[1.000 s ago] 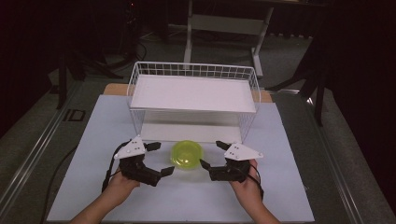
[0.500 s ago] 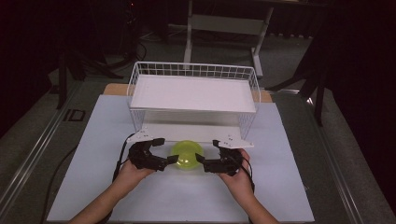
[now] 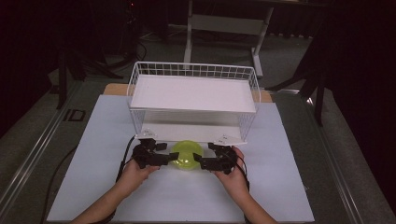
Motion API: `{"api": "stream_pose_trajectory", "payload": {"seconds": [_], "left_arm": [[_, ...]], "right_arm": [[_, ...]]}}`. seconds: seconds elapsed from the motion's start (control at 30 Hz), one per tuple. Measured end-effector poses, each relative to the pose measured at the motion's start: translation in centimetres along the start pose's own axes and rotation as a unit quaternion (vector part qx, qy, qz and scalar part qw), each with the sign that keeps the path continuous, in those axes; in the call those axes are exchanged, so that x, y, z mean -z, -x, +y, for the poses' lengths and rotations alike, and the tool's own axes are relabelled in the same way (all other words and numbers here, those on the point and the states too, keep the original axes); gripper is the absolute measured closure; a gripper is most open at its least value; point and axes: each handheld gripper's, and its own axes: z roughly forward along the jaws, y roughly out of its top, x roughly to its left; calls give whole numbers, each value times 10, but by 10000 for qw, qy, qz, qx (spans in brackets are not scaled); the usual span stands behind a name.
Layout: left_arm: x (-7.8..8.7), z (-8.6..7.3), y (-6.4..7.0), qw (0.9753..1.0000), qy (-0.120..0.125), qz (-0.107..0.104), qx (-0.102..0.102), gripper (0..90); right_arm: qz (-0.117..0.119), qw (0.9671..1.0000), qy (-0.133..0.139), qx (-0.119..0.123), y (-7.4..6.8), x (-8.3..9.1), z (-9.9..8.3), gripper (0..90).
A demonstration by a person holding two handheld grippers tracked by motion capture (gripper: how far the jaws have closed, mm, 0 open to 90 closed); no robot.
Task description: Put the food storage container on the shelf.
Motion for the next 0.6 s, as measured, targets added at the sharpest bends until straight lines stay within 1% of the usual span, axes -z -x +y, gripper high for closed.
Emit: {"api": "stream_pose_trajectory", "payload": {"seconds": [0.03,0.07,0.13,0.17,0.2,0.27,0.3,0.33,0.37,0.4,0.43,0.47,0.5,0.53,0.6], "left_arm": [[-1,-1,-1,10000,-43,-46,49,287],[-3,-2,-2,9999,-69,-73,92,298],[-6,-3,-3,9997,-128,-91,178,314],[-7,-4,-3,9996,-149,-83,207,321],[-9,-5,-2,9995,-165,-108,226,334],[-10,-6,-2,9994,-200,-129,234,365],[-11,-8,-1,9993,-207,-188,253,365],[-11,-8,0,9992,-174,-240,272,414],[-11,-8,1,9992,-162,-269,243,463],[-10,-8,2,9994,-169,-231,214,500],[-10,-8,3,9993,-167,-254,222,515],[-10,-8,3,9993,-167,-254,222,550],[-9,-8,5,9994,-177,-245,177,550],[-9,-7,6,9993,-208,-247,173,575],[-8,-8,8,9994,-244,-207,91,584]], "right_arm": [[26,10000,-27,-23,0,-1,-1,228],[0,10000,-38,-12,0,-2,-1,233],[26,9999,-113,-23,-1,-4,-2,248],[-10,9999,-113,-14,-1,-4,-3,250],[21,9999,-156,-27,-1,-5,-3,270],[31,9998,-194,-22,0,-6,-4,274],[22,9998,-212,-5,0,-7,-5,276],[45,9997,-256,3,0,-8,-6,289],[52,9997,-253,-27,0,-8,-7,290],[75,9996,-255,-42,1,-8,-7,301],[134,9995,-261,-72,1,-8,-7,333],[134,9995,-261,-72,1,-8,-7,333],[190,9994,-265,-96,1,-8,-7,362],[254,9992,-295,-107,0,-8,-7,380],[220,9992,-328,-59,-1,-7,-6,398]]}}
